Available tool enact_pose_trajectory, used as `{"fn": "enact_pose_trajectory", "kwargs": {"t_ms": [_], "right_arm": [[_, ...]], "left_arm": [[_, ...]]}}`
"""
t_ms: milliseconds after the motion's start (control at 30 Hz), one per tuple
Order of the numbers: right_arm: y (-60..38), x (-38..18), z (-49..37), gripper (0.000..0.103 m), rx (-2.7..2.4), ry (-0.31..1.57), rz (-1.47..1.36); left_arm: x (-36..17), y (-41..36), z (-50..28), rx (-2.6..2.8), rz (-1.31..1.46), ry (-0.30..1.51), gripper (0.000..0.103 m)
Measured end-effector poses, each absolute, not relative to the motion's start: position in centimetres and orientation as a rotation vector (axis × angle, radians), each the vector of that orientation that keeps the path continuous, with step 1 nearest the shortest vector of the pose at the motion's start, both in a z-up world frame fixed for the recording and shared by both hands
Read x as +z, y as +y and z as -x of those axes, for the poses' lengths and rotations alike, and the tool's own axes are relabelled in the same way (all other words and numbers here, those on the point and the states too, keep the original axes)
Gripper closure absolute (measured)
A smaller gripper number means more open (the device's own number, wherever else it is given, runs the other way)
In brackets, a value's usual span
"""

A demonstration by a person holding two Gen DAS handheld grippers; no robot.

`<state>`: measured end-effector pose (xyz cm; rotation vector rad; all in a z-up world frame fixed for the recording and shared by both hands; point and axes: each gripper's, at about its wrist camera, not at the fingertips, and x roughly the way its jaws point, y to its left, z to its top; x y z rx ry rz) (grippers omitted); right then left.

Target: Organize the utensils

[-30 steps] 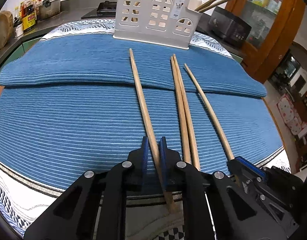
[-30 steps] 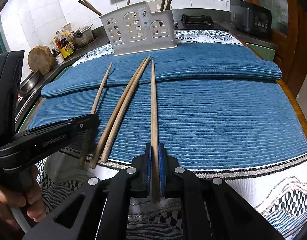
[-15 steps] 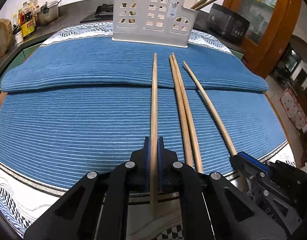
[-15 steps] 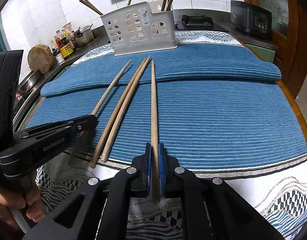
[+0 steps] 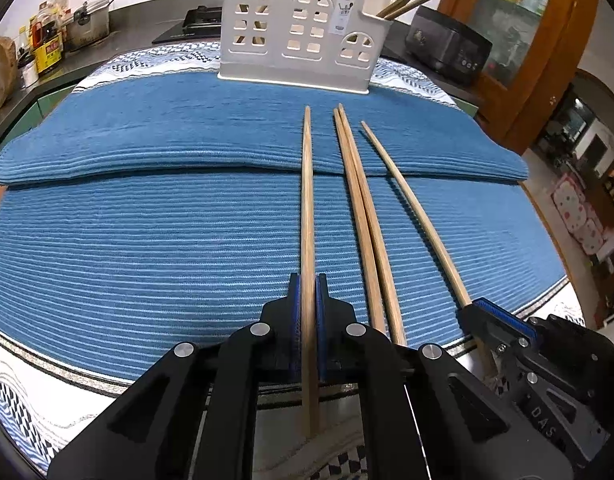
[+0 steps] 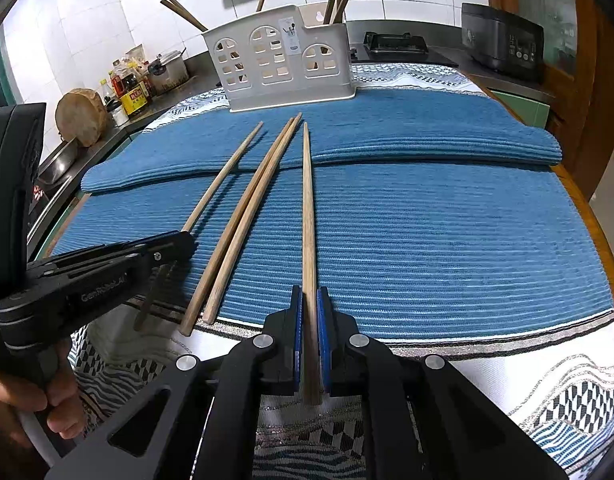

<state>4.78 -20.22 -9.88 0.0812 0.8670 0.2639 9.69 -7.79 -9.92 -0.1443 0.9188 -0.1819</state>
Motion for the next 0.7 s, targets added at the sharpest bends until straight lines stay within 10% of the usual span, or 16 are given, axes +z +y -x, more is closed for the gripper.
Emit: {"fn": "enact_pose_trajectory", "kwargs": {"t_ms": [700], "right_arm": [[-21.0,-0.5,-5.3,0.096,0.274,0.646,-0.020]], "left_arm": [[-3.5,-4.4,-9.9,-0.236,0.146,0.720,0.098]]}}
